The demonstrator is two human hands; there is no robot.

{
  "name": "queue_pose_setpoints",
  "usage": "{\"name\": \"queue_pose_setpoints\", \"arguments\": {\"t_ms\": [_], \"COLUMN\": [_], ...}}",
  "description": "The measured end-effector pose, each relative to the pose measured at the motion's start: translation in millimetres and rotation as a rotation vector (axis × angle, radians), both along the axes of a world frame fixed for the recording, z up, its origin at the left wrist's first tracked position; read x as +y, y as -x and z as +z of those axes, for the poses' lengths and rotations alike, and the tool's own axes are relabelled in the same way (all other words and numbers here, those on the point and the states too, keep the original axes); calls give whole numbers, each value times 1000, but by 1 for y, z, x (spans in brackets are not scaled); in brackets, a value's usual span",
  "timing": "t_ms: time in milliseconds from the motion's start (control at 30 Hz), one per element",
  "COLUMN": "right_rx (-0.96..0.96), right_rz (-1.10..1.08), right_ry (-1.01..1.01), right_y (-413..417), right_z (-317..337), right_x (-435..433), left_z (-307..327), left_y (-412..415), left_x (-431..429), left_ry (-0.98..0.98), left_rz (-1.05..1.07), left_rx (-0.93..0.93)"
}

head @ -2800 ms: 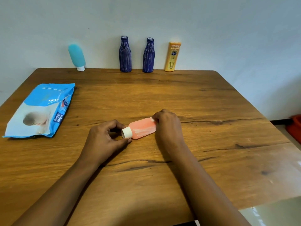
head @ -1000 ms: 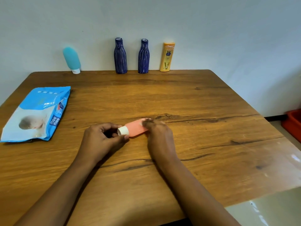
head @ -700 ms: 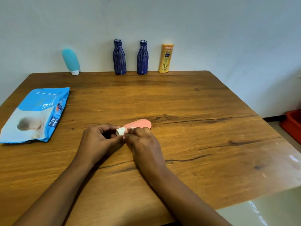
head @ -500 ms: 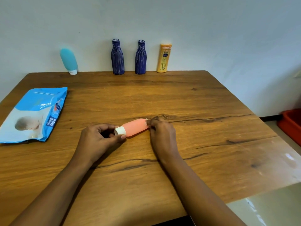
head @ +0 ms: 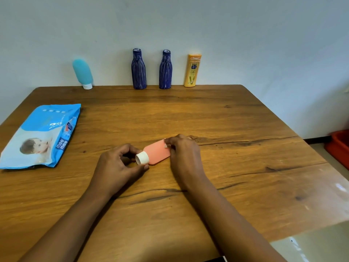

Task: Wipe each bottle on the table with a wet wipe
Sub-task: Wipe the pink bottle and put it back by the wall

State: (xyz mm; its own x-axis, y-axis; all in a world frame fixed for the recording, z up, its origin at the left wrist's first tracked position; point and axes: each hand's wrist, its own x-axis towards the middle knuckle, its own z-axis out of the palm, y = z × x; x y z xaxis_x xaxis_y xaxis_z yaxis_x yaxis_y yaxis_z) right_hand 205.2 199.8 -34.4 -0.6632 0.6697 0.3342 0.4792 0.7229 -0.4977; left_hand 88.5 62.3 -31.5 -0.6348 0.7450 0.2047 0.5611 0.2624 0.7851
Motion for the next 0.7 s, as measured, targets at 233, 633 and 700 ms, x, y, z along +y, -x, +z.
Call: {"name": "queue_pose_setpoints", "arguments": {"t_ms": [233,633,700], "right_rx": [-25,17,27], "right_rz": [203,214,110], "right_ry": [-104,-90,-69], "right_y": [7,-2,-7], "right_z": [7,1,-7], "right_x": [-24,-45,-24], "left_z": [0,1,0], "left_y": [-1,-2,1], "left_x": [-1,-2,-1], "left_ry": [-25,-30,-26], "left_rz": [-30,-5,10], "left_rx": [143,14,-31]}}
